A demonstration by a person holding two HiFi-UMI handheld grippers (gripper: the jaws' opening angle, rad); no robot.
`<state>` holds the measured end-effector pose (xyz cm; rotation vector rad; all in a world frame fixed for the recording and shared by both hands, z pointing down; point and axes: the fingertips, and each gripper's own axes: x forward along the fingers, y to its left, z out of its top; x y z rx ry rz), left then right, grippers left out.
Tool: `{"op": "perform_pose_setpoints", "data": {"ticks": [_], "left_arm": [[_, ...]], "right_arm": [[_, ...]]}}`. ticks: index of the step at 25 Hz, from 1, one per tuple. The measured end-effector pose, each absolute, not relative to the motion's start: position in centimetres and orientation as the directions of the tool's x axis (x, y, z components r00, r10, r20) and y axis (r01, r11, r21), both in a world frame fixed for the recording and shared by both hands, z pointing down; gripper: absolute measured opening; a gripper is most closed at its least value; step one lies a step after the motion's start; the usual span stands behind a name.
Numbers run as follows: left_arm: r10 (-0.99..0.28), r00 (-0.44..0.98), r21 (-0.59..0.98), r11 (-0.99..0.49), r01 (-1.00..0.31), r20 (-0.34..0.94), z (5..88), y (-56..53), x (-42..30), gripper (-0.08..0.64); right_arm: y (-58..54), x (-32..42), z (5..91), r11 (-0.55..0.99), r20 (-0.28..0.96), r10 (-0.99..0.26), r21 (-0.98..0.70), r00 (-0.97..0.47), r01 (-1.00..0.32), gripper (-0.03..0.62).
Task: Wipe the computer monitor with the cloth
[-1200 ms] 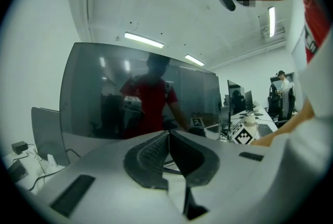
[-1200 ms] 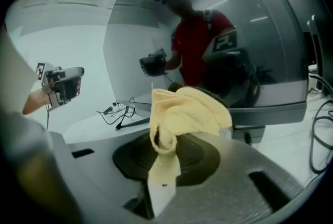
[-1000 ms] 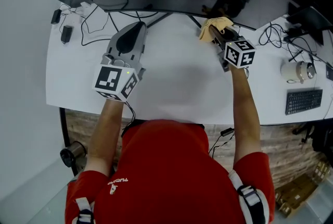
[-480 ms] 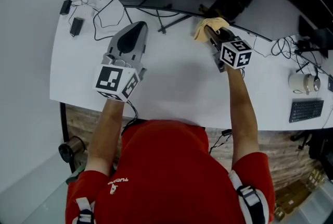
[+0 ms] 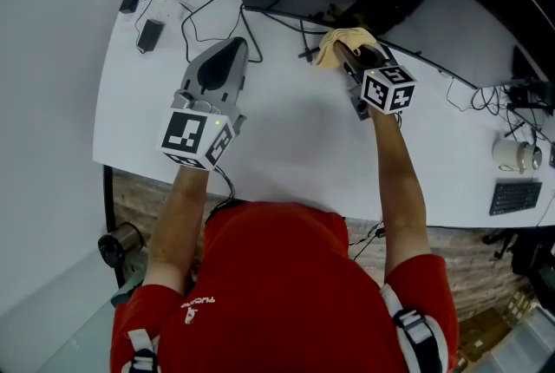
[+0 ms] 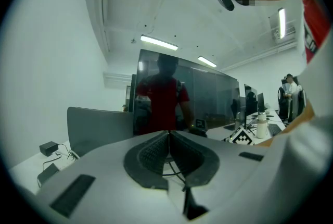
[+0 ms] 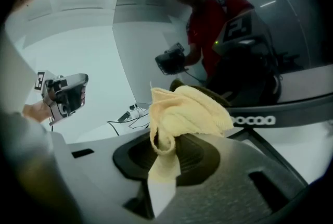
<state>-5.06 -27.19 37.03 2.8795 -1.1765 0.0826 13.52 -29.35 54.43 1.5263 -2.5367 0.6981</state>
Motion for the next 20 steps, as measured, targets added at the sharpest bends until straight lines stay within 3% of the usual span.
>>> {"op": "perform_pose_setpoints", "data": {"ticks": [20], "left_arm": [[-0.734,0.676,0.029,-0.676,-0.736,0.059,38.2,-30.1,-16.8,0.009]], "right_arm": [[-36.9,-1.7,54.0,0.415,0.276,-0.791,-0.414,-0.546,-0.81,0.081]]}}
